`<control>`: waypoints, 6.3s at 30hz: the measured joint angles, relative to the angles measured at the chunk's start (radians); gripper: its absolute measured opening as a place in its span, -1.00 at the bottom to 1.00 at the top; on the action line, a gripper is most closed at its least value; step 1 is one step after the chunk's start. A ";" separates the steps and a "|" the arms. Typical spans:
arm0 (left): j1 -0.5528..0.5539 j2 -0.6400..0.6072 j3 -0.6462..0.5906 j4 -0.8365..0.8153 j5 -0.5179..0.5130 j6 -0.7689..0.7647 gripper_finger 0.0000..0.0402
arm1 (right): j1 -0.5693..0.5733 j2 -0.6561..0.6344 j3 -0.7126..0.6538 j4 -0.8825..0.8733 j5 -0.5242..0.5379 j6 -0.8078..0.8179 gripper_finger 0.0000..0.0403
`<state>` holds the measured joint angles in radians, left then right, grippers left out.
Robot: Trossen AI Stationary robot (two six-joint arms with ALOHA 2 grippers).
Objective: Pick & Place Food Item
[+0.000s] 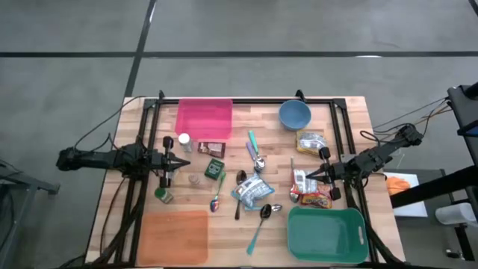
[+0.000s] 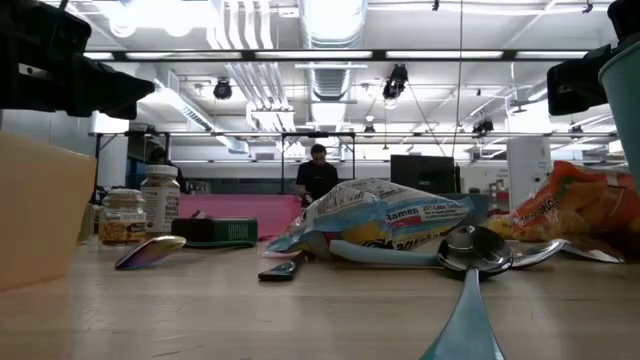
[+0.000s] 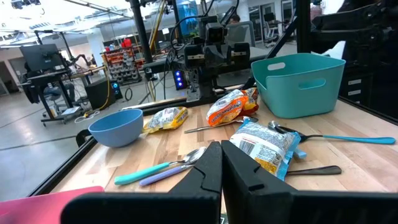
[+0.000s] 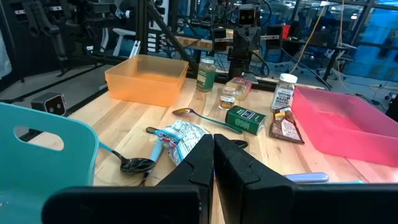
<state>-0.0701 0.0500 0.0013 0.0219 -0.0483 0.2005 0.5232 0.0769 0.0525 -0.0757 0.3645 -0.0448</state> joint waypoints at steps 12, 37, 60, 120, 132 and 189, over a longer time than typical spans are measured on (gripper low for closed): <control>0.000 0.000 0.000 0.000 0.000 0.000 -1.00 | 0.000 0.000 0.000 0.000 0.000 0.000 -0.96; 0.000 0.000 0.000 0.000 0.000 0.000 -1.00 | 0.000 0.010 -0.001 0.053 -0.100 0.143 -0.96; 0.000 0.000 0.000 0.000 0.000 0.000 -1.00 | 0.000 0.563 0.350 -0.107 0.161 0.224 -0.96; 0.000 0.000 0.000 0.000 0.000 0.000 -1.00 | -0.196 1.667 1.315 -1.249 -0.342 0.834 0.23; 0.000 0.000 0.000 0.000 0.000 0.000 -1.00 | -0.284 1.676 1.289 -1.227 -0.451 0.725 0.23; 0.000 0.000 0.000 0.000 0.000 0.000 -1.00 | -0.287 1.915 1.422 -1.357 -0.412 0.638 0.23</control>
<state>-0.0703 0.0502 0.0013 0.0220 -0.0483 0.2005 0.2365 1.9923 1.4741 -1.4325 -0.0476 0.5931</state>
